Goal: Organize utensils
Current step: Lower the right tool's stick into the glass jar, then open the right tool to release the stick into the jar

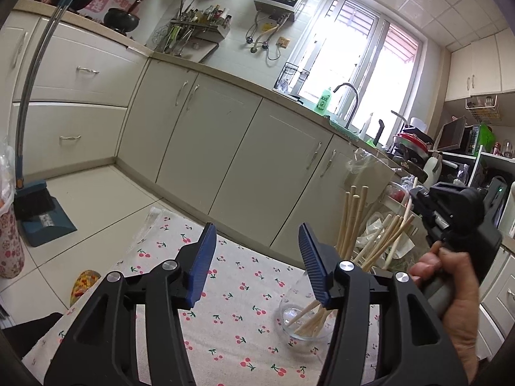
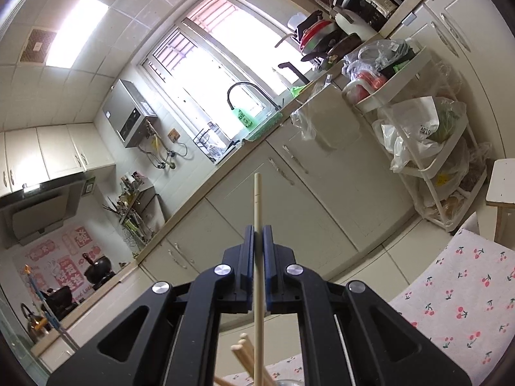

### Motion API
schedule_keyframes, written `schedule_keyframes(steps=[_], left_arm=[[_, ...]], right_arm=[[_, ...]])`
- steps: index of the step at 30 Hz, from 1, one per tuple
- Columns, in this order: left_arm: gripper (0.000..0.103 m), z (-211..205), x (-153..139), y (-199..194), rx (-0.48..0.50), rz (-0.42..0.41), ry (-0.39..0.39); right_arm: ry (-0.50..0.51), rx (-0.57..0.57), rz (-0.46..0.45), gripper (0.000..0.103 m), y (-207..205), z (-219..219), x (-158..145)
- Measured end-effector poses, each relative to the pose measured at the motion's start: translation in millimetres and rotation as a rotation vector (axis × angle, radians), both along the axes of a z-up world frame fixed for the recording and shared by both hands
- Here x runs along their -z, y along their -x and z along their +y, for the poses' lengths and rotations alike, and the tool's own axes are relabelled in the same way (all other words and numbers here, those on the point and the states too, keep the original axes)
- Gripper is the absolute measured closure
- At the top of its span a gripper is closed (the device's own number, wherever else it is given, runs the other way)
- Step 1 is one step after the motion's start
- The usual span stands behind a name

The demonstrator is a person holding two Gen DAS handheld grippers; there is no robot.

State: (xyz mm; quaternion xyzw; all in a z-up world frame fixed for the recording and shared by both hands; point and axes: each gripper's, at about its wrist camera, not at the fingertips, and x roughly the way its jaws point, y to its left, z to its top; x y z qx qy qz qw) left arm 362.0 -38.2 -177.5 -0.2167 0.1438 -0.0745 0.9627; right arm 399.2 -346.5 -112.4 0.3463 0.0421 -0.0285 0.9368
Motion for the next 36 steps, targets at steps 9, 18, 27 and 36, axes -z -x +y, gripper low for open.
schedule_keyframes(steps=[9,18,27,36], left_arm=[[0.048,-3.1,1.4,-3.4,0.000,0.012,0.001],[0.043,-4.1,4.8,-6.1,-0.016,0.027,-0.007],[0.026,-13.9,7.9,-6.3,-0.025,0.021,-0.069],[0.008,-22.3,-19.5,18.4,0.084,0.198,-0.260]], right_arm=[[0.131,-0.033,0.002,0.097,5.5,31.2,12.6],[0.352,-0.129,0.059,0.097,32.9,63.1,16.3],[0.430,-0.233,0.192,0.072,59.4,75.3,15.0],[0.424,-0.263,0.467,0.022,138.7,73.9,2.8]])
